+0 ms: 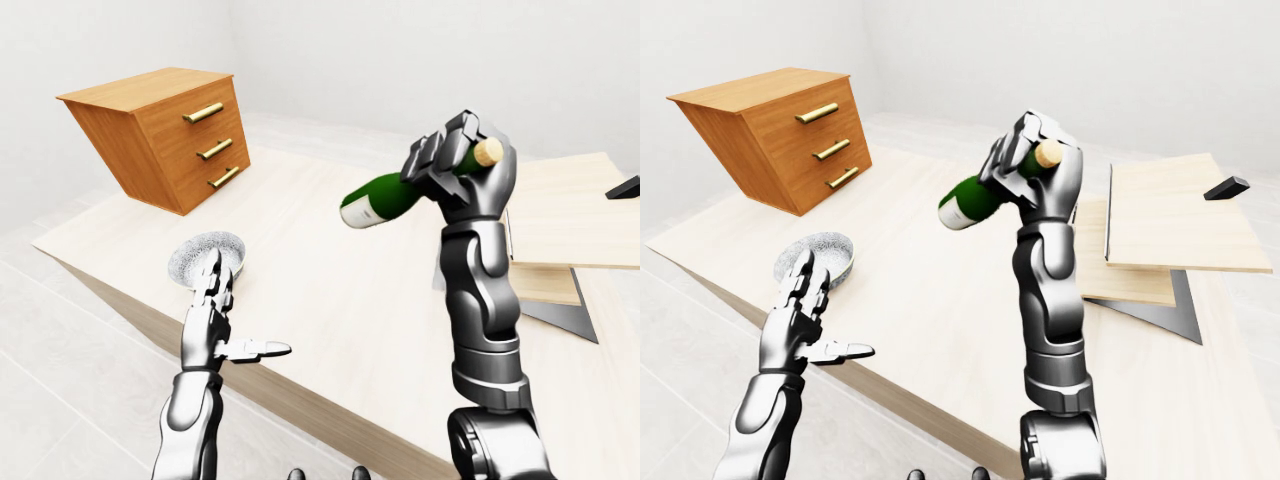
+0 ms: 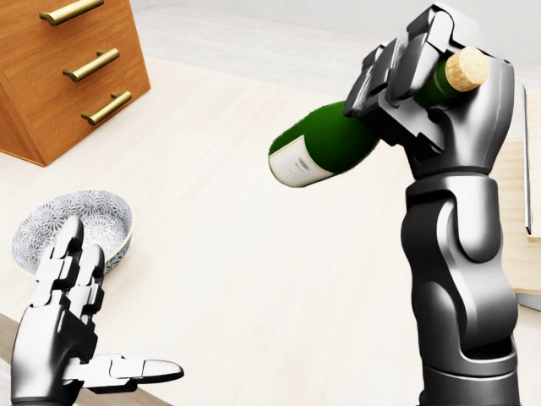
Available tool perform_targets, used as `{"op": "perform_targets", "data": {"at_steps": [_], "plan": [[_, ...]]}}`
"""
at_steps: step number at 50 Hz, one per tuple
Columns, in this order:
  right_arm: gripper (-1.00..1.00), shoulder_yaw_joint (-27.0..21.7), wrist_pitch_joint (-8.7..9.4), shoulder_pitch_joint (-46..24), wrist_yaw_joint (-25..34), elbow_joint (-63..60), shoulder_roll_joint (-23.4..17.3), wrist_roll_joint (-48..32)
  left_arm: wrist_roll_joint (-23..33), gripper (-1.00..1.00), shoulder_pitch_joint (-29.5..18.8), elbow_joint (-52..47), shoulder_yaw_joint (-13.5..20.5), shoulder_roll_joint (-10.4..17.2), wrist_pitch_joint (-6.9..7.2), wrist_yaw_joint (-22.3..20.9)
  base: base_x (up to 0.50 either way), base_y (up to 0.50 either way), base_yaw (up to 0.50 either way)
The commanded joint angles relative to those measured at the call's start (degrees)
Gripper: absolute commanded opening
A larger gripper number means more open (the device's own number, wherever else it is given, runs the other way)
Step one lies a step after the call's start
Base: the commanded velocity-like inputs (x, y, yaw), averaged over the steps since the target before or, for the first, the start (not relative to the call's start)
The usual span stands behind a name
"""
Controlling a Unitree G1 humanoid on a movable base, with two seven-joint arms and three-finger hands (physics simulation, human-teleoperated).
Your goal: Put the wine bottle on the wine rack.
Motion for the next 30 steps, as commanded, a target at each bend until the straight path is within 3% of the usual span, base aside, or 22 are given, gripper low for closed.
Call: {"op": "perform_targets", "data": {"at_steps": [1, 12, 19, 30], "plan": [[-1.00, -4.5, 0.00, 0.3, -5.2, -9.3, -2.9, 2.6, -0.2, 1.00, -0.1, 0.8, -0.1, 0.0, -0.61, -0.1, 0.00, 0.00, 0.00], [-1.00, -5.0, 0.00, 0.3, -5.9, -9.4, -3.3, 5.3, -0.3, 1.00, 0.0, 0.8, 0.1, 0.1, -0.69, -0.1, 0.00, 0.00, 0.00], [-1.00, -11.0, 0.00, -3.5, -8.2, -2.8, -9.7, 8.6, -0.7, 1.00, 0.0, 1.2, 0.4, 0.0, -0.98, -0.2, 0.00, 0.00, 0.00], [-1.00, -12.0, 0.00, -2.1, -9.4, -0.7, -14.7, 13.0, -0.5, 1.00, -0.3, 2.8, -0.1, 0.0, -1.85, -0.1, 0.00, 0.00, 0.00]]}}
